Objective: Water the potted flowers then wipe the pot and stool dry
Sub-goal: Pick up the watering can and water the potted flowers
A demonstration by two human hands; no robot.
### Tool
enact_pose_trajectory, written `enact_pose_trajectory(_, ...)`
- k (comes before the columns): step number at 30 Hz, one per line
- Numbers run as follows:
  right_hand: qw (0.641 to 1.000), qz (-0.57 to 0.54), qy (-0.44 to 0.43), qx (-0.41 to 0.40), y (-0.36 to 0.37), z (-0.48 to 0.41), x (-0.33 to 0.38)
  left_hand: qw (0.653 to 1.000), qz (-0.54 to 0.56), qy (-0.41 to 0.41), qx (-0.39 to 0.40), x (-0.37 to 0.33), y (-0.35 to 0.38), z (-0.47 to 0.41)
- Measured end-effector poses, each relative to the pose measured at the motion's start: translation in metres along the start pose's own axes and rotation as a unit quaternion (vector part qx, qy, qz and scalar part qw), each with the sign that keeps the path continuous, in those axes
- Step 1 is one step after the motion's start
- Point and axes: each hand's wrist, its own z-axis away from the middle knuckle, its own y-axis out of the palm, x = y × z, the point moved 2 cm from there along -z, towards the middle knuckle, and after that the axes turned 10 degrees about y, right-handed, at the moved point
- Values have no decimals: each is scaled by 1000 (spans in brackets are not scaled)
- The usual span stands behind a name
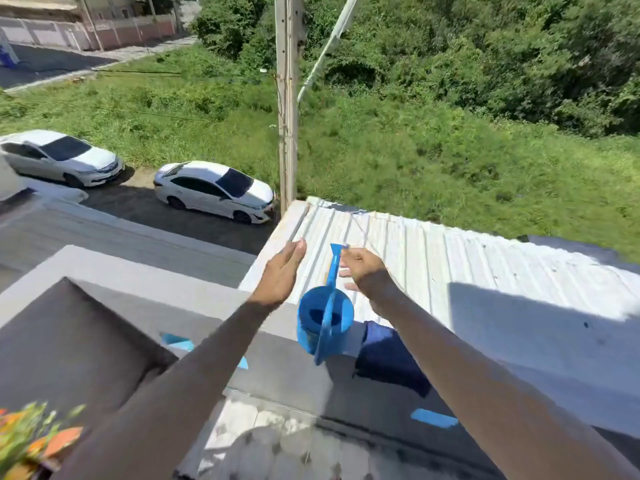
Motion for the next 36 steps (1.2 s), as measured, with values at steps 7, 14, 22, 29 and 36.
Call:
enact_pose_trajectory(7,983,-50,173,40,16,-47,-86,964,152,-197,-98,104,77,39)
enact_pose_trajectory(14,943,-149,287,82,49,-64,-86,952,139,-248,-115,161,97,35)
enact_pose_trajectory(22,953,16,248,172,74,-40,-72,935,145,-256,-198,123,71,79)
enact_pose_trajectory(29,930,205,118,281,132,19,-65,908,83,-242,-332,99,14,172)
enact_pose_trajectory(36,866,334,-58,367,208,127,-49,863,4,-201,-464,59,-57,283)
